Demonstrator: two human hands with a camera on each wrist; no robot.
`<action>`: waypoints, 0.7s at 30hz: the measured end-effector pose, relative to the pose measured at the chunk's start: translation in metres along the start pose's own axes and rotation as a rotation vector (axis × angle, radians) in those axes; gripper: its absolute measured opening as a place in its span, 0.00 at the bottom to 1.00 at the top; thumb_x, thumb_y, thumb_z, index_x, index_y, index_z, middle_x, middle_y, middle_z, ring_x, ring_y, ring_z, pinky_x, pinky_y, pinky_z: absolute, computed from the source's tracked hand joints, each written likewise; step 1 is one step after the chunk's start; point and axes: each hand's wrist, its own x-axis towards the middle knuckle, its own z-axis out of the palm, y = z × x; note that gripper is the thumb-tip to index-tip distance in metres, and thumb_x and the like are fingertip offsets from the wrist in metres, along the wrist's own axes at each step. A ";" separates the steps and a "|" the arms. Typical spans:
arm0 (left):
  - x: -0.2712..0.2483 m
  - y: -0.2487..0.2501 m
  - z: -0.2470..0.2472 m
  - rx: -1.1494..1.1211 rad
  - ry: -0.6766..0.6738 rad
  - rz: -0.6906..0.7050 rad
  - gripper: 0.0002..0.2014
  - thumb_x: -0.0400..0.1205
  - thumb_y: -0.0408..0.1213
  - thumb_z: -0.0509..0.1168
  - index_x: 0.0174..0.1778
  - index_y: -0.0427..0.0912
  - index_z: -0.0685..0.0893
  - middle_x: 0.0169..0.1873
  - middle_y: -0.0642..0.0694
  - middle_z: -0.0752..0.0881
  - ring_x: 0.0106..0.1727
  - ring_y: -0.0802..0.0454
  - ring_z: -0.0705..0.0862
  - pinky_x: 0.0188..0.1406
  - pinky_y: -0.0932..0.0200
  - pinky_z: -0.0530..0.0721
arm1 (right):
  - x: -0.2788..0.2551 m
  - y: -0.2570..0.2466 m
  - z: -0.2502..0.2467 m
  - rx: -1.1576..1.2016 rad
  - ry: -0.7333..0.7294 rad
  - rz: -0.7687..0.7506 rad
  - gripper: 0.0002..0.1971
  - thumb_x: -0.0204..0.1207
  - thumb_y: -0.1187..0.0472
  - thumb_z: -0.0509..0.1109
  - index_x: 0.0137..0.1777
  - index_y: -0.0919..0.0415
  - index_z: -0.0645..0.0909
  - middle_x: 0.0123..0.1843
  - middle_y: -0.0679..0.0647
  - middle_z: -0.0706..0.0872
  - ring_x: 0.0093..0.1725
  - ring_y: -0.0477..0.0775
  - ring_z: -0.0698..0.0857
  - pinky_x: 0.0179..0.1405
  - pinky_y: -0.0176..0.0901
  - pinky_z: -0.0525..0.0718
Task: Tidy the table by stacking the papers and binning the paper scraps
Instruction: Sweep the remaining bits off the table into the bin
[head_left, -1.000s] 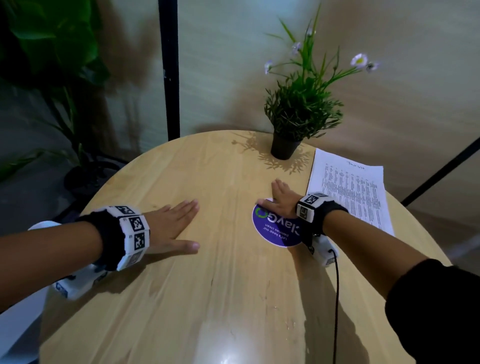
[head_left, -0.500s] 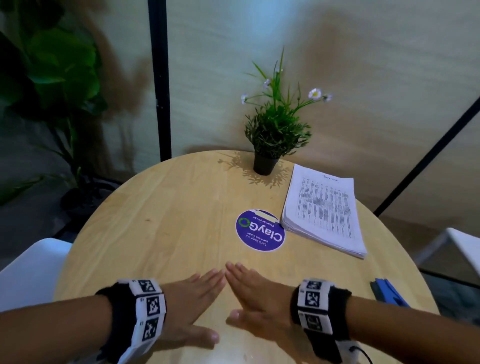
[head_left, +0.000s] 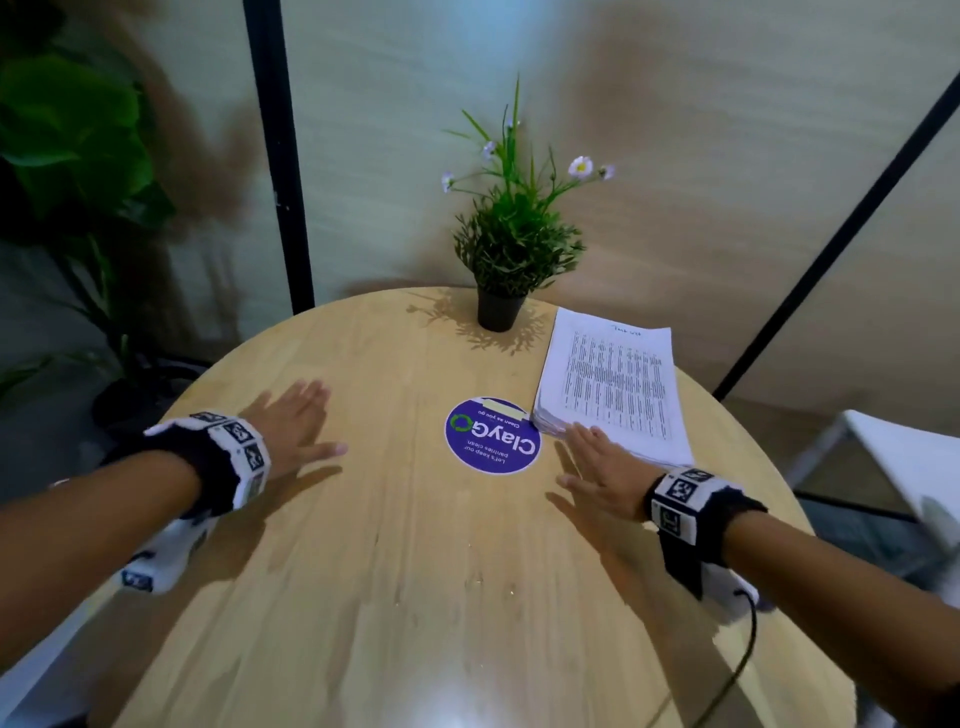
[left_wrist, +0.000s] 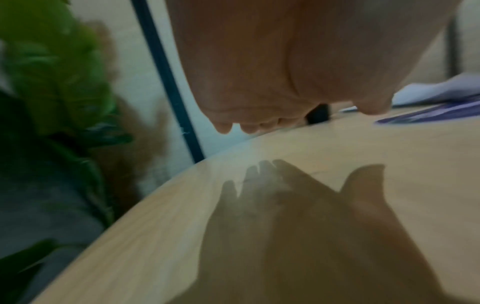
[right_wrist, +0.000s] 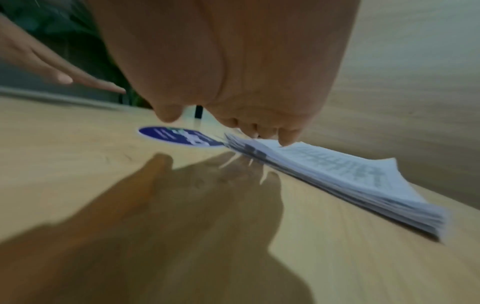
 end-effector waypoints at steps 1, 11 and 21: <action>0.008 -0.012 0.005 -0.003 -0.004 -0.058 0.45 0.81 0.66 0.46 0.83 0.40 0.35 0.84 0.46 0.35 0.85 0.49 0.39 0.83 0.45 0.45 | 0.004 0.004 0.005 -0.017 -0.018 0.023 0.45 0.77 0.32 0.45 0.84 0.61 0.36 0.86 0.57 0.38 0.85 0.56 0.40 0.83 0.50 0.43; -0.001 -0.002 0.031 -0.082 -0.075 -0.045 0.47 0.80 0.67 0.45 0.82 0.37 0.33 0.83 0.41 0.34 0.85 0.47 0.39 0.84 0.47 0.50 | -0.012 -0.032 0.048 0.023 -0.070 -0.138 0.48 0.77 0.32 0.51 0.83 0.62 0.33 0.85 0.58 0.32 0.84 0.56 0.34 0.82 0.50 0.40; -0.078 0.104 0.057 0.050 -0.181 0.551 0.57 0.60 0.78 0.31 0.81 0.45 0.32 0.82 0.51 0.31 0.76 0.59 0.27 0.80 0.52 0.35 | -0.075 -0.087 0.078 0.222 -0.225 -0.382 0.42 0.79 0.35 0.52 0.84 0.57 0.38 0.85 0.50 0.34 0.83 0.47 0.34 0.81 0.43 0.36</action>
